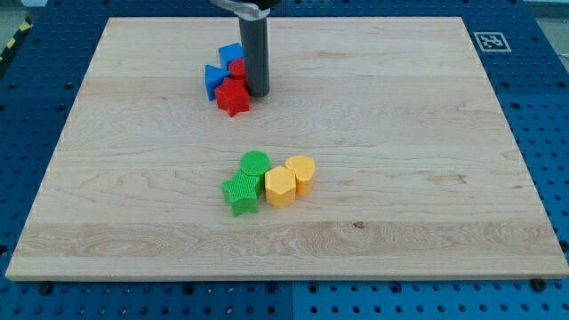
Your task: Slide red star down a bit
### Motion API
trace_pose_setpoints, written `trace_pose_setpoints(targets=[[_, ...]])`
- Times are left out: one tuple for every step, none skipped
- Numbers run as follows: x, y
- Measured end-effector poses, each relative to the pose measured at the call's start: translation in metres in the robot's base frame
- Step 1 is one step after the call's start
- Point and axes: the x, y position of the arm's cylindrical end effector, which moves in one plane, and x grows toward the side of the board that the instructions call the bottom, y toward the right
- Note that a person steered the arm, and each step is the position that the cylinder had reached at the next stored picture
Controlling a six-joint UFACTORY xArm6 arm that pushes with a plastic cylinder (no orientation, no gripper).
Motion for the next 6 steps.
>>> trace_pose_setpoints(targets=[[-0.002,-0.024],[-0.002,-0.038],[0.021,-0.037],[0.045,-0.037],[0.044,-0.037],[0.035,-0.031]])
